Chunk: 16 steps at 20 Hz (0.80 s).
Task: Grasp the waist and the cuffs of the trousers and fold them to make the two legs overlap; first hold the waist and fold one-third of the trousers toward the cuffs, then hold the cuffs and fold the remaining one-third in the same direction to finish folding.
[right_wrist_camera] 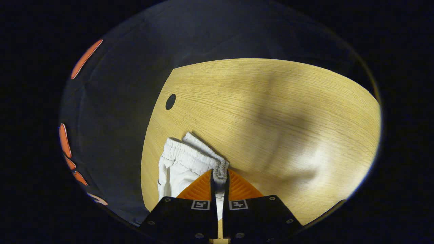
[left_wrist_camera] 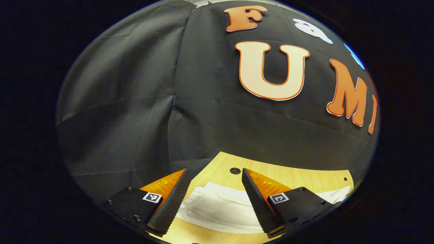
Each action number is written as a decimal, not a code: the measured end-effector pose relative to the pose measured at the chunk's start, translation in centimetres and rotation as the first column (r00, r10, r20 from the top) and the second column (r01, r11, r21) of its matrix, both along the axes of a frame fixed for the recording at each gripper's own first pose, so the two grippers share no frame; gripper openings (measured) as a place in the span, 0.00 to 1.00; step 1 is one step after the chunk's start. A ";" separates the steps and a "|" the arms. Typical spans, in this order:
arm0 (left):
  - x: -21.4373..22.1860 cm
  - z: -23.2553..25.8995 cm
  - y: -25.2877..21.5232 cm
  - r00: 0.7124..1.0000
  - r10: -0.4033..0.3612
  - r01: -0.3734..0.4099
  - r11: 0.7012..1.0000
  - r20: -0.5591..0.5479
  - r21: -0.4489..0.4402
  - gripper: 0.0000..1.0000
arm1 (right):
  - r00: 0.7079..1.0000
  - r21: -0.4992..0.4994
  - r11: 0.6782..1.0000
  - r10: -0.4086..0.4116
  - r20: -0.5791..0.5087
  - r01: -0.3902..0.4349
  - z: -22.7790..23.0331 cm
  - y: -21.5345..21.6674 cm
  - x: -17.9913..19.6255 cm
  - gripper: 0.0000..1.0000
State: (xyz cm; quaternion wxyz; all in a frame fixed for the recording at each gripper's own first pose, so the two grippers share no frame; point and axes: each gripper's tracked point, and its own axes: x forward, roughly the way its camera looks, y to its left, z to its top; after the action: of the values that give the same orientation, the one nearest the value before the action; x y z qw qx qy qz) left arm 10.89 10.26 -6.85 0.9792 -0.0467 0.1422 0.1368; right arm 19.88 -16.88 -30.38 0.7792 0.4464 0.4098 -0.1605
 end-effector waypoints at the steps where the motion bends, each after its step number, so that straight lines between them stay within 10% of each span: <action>1: -0.2 0.2 -0.1 1.000 -0.001 0.001 1.000 0.004 0.004 0.99 | 1.000 -0.013 1.000 0.001 0.004 -0.001 0.2 0.0 -0.1 0.05; 16: 1.8 -2.0 5.7 0.994 -0.108 0.108 0.994 -0.019 -0.005 0.99 | 0.934 -0.112 0.985 0.161 0.318 -0.132 14.0 6.3 -0.5 0.02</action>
State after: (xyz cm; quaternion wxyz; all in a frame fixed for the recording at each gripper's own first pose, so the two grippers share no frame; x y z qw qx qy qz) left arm 12.67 15.94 -8.86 0.9837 -0.0396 0.1541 0.0839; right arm 19.36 -10.62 -16.33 0.8650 0.3997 0.3000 -0.0441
